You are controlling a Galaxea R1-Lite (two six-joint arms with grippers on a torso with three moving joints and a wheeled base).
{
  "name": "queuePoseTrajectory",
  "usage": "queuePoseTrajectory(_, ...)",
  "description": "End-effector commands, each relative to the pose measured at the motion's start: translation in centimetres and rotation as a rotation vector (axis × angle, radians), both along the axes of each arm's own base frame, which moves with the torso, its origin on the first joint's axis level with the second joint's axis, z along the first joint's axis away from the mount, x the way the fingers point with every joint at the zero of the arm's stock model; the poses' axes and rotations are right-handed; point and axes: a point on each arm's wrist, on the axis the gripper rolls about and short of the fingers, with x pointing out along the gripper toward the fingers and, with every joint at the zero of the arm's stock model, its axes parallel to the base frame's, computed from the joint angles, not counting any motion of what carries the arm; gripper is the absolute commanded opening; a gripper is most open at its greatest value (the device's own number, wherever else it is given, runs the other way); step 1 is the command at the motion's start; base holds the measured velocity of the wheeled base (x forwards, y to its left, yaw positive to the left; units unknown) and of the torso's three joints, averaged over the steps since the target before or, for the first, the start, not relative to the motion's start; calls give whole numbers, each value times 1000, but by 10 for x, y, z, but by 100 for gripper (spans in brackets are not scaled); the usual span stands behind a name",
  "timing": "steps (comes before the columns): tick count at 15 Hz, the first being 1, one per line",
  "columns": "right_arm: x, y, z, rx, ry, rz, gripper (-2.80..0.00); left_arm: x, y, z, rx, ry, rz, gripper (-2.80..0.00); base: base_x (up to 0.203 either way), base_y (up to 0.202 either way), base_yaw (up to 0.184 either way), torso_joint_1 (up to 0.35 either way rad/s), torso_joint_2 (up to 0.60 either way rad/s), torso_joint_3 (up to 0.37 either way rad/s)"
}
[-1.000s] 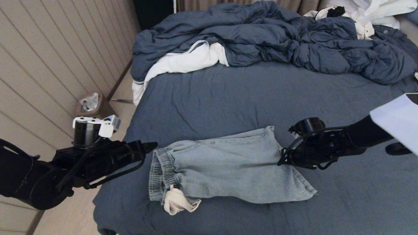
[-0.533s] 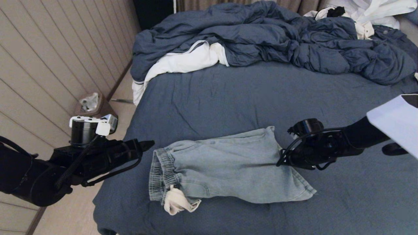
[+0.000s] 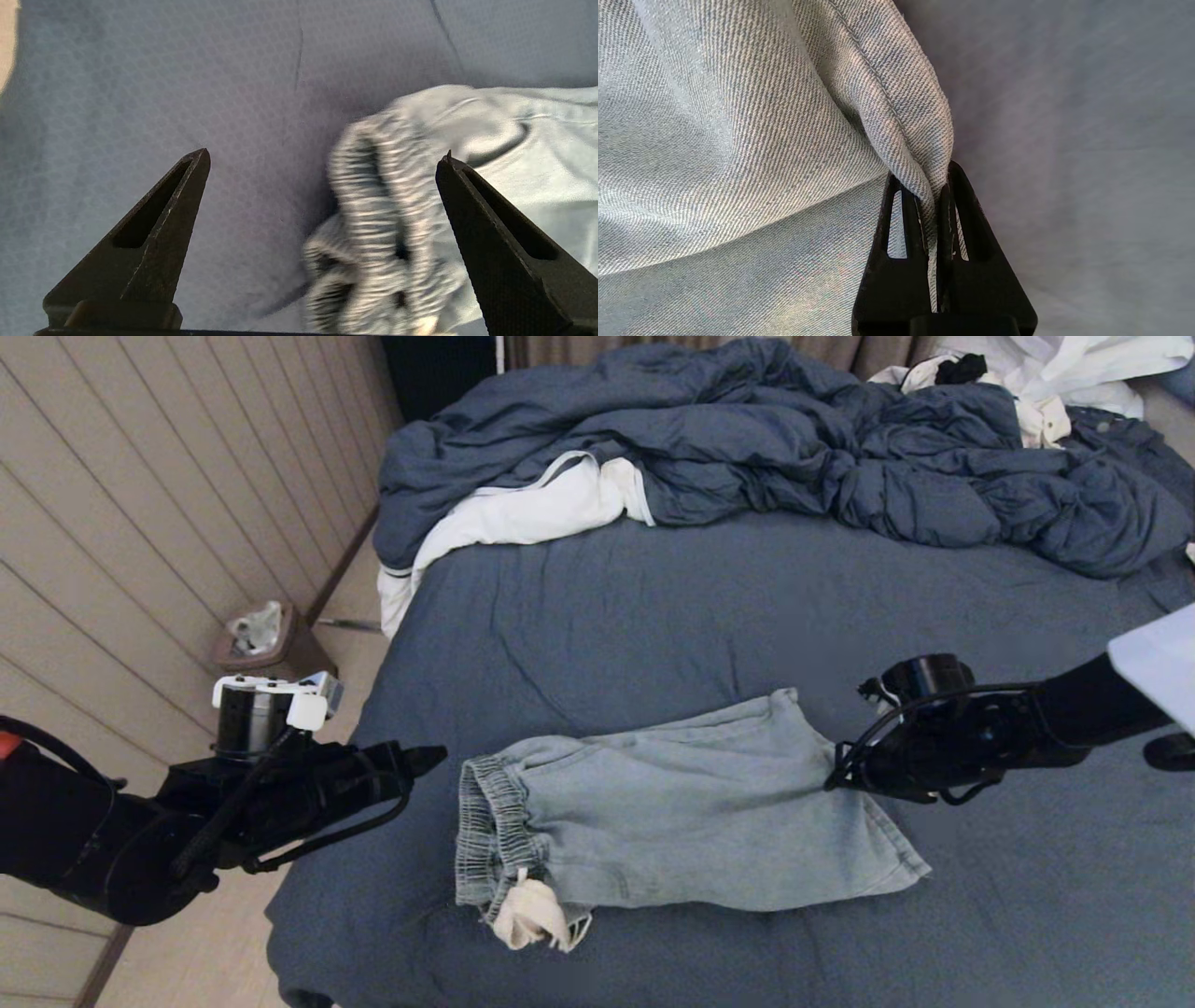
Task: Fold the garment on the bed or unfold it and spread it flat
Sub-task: Fold the blue shorts
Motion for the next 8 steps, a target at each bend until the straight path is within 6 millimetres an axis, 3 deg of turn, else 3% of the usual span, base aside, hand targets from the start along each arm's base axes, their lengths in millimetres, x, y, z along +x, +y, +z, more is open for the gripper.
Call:
queuePoseTrajectory(1,0,-12,2,-10,-10,-22,-280,2,-1,-5,3,14,2,0,0,0,0,0,0,0)
queuePoseTrajectory(5,-9,-58,5,-50,-7,-97,-280,1,-1,-7,5,20,-1,0,0,0,0,0,0,0)
queuePoseTrajectory(8,-25,-100,27,-112,-56,-155,-280,0,0,-5,3,16,-7,0,0,0,0,0,0,0)
